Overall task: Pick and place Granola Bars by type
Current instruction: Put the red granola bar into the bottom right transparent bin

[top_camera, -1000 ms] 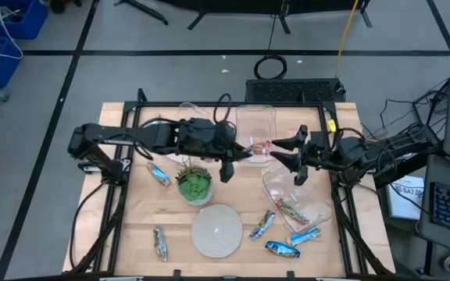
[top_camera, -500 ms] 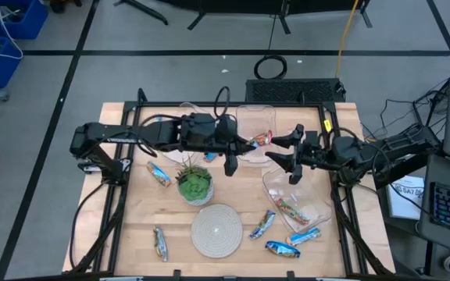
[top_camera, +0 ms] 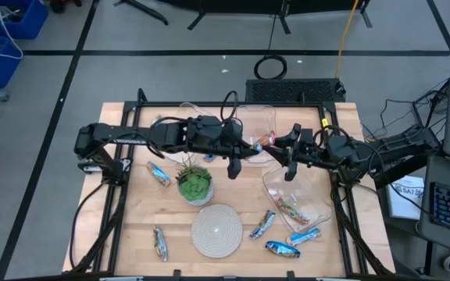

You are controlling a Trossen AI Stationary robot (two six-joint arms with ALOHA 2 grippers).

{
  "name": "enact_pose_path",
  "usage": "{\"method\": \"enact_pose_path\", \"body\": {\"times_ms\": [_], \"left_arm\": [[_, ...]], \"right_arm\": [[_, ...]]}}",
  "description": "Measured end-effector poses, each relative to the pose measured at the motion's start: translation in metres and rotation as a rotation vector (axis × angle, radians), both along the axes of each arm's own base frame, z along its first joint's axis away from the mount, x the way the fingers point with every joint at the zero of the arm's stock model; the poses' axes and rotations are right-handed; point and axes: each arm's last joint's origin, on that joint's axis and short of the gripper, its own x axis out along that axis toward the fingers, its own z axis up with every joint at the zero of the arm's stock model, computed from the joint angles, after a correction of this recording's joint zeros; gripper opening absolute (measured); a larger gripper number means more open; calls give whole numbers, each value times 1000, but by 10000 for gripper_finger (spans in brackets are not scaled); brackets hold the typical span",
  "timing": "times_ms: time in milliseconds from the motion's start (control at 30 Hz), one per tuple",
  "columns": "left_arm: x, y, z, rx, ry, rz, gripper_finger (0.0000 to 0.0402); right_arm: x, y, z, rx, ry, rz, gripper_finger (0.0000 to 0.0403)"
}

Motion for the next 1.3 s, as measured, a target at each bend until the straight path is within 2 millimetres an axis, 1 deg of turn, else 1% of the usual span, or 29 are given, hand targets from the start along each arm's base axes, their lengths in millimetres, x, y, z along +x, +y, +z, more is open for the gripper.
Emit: {"method": "enact_pose_path", "body": {"times_ms": [33,67,100,167,267,367,433,500,567,633,700,767,833,900,967,1033,1133,1200,1300], "left_arm": [[0,0,0,-2,3,-4,11],[0,1,0,-4,3,-5,12],[0,2,0,-7,1,-5,17],[0,3,1,-12,-8,0,40],[-2,9,1,-7,10,-11,88],[-9,20,2,-30,54,-14,141],[-13,29,-3,-44,115,16,178],[-17,39,-11,-52,197,51,212],[-21,48,-22,-45,308,122,241],[-20,59,-39,-50,420,206,264],[-18,69,-63,-61,571,252,281],[-12,78,-83,-72,650,286,291],[-7,86,-95,-77,685,308,294],[-1,90,-108,-80,715,302,292],[6,93,-126,-93,766,292,286],[9,94,-142,-102,828,297,277],[5,98,-150,-121,896,326,265],[3,101,-156,-128,946,349,258],[-2,104,-162,-86,989,400,249]], "right_arm": [[0,0,0,-9,0,8,49],[0,0,0,-20,3,10,30],[0,1,0,-23,3,11,21],[0,0,1,-6,-6,8,21],[-5,-1,3,-12,-3,4,12],[-18,-4,8,-5,-6,4,7],[-31,-6,10,20,4,5,5],[-44,-9,8,54,52,9,4],[-56,-9,3,105,112,22,3],[-67,-8,-5,149,196,45,3],[-75,-7,-17,199,312,80,3],[-83,-5,-28,250,433,98,3],[-86,-2,-40,291,532,128,2],[-88,2,-57,334,624,167,2],[-89,7,-75,379,706,216,1],[-91,12,-94,423,780,246,1],[-95,18,-115,456,855,261,1],[-98,20,-125,463,890,260,1],[-101,23,-137,491,938,270,3]]}}
